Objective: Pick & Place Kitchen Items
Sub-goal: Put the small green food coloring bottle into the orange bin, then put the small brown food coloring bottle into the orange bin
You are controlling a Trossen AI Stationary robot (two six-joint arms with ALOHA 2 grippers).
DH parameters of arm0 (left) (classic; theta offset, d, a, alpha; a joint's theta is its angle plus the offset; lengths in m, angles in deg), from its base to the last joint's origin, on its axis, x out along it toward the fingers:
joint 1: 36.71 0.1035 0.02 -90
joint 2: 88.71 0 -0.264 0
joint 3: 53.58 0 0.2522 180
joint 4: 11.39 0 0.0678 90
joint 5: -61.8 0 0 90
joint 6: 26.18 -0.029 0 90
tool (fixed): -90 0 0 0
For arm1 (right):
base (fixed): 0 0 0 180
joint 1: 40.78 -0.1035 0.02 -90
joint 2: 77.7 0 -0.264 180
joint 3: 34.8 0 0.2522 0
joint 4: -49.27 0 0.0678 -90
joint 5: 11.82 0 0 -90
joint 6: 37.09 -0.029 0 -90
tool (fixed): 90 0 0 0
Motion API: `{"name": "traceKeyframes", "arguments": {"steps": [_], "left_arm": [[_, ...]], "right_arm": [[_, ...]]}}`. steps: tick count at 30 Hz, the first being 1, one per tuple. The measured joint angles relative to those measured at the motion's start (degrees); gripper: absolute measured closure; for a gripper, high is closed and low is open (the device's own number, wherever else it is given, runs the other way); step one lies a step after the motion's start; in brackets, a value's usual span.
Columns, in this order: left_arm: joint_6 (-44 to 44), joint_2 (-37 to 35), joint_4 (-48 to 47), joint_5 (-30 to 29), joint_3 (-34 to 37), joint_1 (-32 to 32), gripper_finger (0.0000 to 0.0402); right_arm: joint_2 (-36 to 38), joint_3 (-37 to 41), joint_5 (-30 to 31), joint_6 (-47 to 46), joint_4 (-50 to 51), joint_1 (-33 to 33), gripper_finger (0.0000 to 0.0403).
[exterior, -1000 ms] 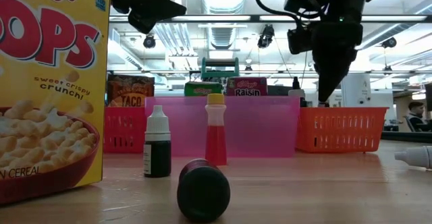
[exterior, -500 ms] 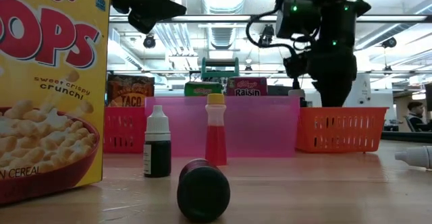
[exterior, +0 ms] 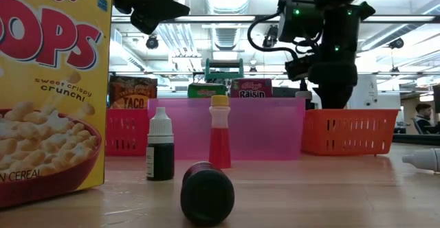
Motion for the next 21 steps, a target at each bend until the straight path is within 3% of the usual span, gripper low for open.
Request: {"name": "traceKeyframes", "arguments": {"steps": [13, 21], "left_arm": [[0.0, 0.0, 0.0, 0.0, 0.0, 0.0, 0.0197], [0.0, 0.0, 0.0, 0.0, 0.0, 0.0, 0.0197]], "right_arm": [[-0.2, 0.0, 1.3, -0.1, -0.5, -0.1, 0.0273], [0.3, -0.4, 1.3, 0.3, -0.3, -0.1, 0.0257]]}}
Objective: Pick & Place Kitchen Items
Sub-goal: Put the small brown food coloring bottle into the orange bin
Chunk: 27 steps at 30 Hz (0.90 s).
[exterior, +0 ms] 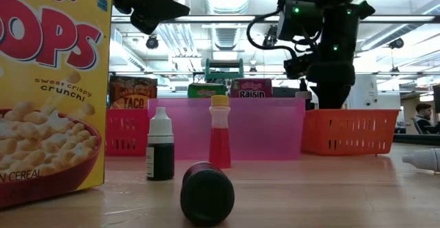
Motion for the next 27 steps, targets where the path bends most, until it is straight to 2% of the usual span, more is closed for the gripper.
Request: {"name": "traceKeyframes", "arguments": {"steps": [7, 12, 27], "left_arm": [[0.0, 0.0, 0.0, 0.0, 0.0, 0.0, 0.0197], [0.0, 0.0, 0.0, 0.0, 0.0, 0.0, 0.0197], [0.0, 0.0, 0.0, 0.0, 0.0, 0.0, 0.0197]], "right_arm": [[0.6, -3.3, 0.0, 1.3, 1.9, -0.2, 0.0282], [0.7, -7.3, 0.3, 1.5, 6.8, -0.9, 0.0302], [0.8, -20.7, 8.0, -0.6, 20.7, -8.2, 0.0337]]}}
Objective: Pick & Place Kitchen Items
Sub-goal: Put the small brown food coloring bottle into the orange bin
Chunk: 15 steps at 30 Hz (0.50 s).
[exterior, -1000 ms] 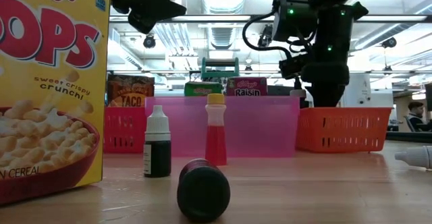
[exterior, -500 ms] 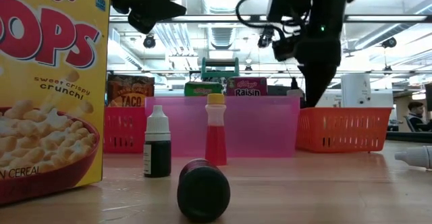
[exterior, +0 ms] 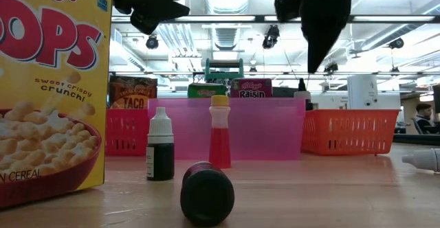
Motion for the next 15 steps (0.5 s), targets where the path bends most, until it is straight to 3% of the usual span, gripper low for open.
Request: {"name": "traceKeyframes", "arguments": {"steps": [15], "left_arm": [[0.0, 0.0, 0.0, 0.0, 0.0, 0.0, 0.0197]], "right_arm": [[0.0, -5.3, 2.9, -4.2, 3.6, -11.0, 0.0361]]}}
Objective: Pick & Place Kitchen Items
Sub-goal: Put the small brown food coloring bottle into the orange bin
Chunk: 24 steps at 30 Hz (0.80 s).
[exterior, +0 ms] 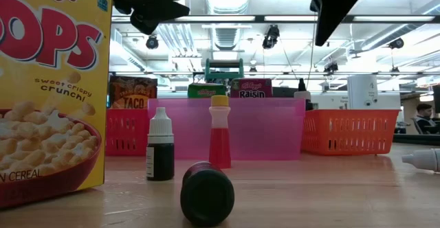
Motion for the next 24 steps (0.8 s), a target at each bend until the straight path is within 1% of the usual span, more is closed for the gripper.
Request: {"name": "traceKeyframes", "arguments": {"steps": [6, 14, 18, 24], "left_arm": [[0.0, 0.0, 0.0, 0.0, 0.0, 0.0, 0.0197], [0.7, 0.0, 0.0, 0.0, 0.0, 0.0, 0.0197], [0.7, 0.0, 0.0, 0.0, 0.0, 0.0, 0.0197], [1.0, 0.0, 0.0, 0.0, 0.0, 0.0, 0.0197]], "right_arm": [[0.0, 0.1, 0.0, -3.4, 0.1, -3.1, 0.0374], [0.0, 0.4, 1.3, -3.6, 0.0, -7.3, 0.0393], [0.0, 0.5, 1.3, -4.3, 0.0, -8.8, 0.0393], [0.0, 0.5, 5.3, -5.0, -0.1, -11.7, 0.0394]]}}
